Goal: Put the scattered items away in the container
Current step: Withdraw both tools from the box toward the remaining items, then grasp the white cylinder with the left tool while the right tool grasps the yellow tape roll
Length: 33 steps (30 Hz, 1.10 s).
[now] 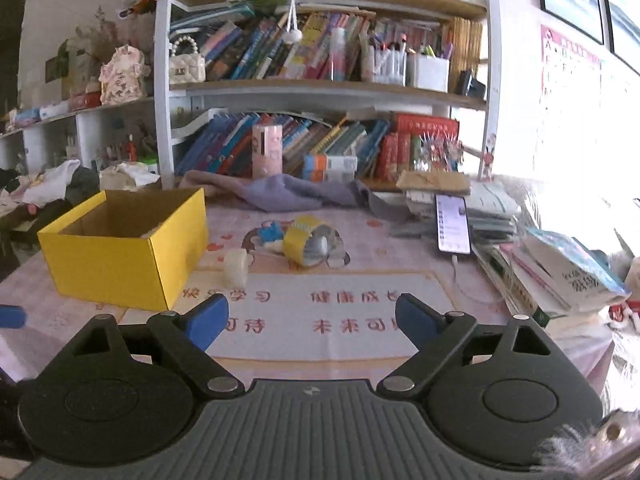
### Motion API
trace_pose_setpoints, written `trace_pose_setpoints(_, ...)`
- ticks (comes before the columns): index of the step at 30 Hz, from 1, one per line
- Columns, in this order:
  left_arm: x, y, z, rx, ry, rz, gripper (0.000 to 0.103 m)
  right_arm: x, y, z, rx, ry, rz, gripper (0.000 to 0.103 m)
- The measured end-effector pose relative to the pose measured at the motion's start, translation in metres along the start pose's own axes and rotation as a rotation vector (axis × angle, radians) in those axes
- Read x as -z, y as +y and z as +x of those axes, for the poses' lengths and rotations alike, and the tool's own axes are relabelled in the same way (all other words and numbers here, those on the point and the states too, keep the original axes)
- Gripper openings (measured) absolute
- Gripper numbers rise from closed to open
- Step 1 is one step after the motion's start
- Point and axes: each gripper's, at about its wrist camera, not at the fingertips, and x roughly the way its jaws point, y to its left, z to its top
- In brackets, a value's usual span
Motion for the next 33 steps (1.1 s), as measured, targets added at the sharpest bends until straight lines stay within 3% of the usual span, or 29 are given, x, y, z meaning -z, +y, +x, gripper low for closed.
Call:
trace_pose_setpoints(10,-0.019,-0.021,0.038,0.093,0.027,0.017,0.098,-0.001,-0.027,0.014,0.043,0.086,0.003,0.091)
trace_pose_setpoints(14,-0.025,-0.024,0.050,0.100,0.009,0.019,0.098,-0.001,-0.035,0.028,0.049,0.133,0.017,0.091)
trace_pose_setpoints(22,-0.039,-0.021,0.072,0.112,0.002,0.017,0.098,-0.012,-0.035,0.053,0.014,0.132,-0.011,0.091)
trace_pose_setpoints(27,-0.048,-0.019,0.089,0.159,0.009,-0.003,0.098,-0.017,-0.037,0.075,0.006,0.140,-0.013,0.091)
trace_pose_setpoints(33,-0.064,-0.023,0.116,0.152,0.043,-0.015,0.098,-0.025,-0.045,0.105,-0.006,0.189,-0.014,0.087)
